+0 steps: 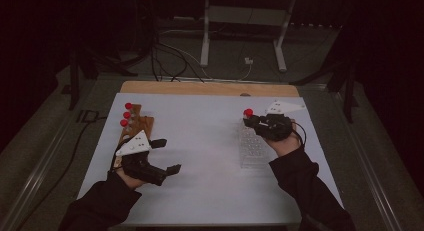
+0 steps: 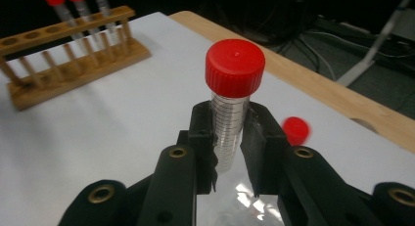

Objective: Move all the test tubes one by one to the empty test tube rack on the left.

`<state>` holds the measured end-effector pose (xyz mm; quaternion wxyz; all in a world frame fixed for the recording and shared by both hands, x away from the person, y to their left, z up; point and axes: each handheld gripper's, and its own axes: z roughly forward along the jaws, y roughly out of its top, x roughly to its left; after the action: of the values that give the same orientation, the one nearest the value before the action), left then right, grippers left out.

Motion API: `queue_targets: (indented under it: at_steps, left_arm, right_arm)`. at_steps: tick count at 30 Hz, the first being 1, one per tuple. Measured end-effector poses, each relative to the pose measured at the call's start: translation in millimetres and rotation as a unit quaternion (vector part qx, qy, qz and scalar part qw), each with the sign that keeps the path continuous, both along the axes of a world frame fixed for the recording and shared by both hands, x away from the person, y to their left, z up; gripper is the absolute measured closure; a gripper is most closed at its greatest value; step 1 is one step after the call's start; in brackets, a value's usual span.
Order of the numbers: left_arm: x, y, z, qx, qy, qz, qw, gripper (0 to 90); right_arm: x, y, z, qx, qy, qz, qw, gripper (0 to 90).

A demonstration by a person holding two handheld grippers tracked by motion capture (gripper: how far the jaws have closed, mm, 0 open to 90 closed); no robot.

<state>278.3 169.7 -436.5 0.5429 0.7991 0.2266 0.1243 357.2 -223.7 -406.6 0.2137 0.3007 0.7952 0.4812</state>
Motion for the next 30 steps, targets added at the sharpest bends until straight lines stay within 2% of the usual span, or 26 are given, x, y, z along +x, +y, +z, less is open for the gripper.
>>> queue_targets:
  at_steps: [11,21,29,30]
  left_arm:
    - [2.2,-17.3,7.1,0.001,-0.008,-0.018,0.9998,2.6]
    - [6.5,-37.7,12.1,0.006,-0.013,-0.038,0.9992,3.1]
    - [11.9,-60.3,14.7,0.005,-0.02,-0.06,0.998,7.8]
    - [12.6,-62.8,14.8,0.003,-0.024,-0.059,0.998,11.6]
  right_arm:
    - [-20.5,21.4,-13.6,-0.011,0.016,0.041,0.999,75.2]
    - [-37.2,42.3,-31.2,-0.022,0.035,0.079,0.996,75.2]
    - [-46.2,56.0,-39.9,-0.028,0.045,0.102,0.9933,75.2]
    - [-47.3,57.7,-40.7,-0.028,0.045,0.105,0.993,75.2]
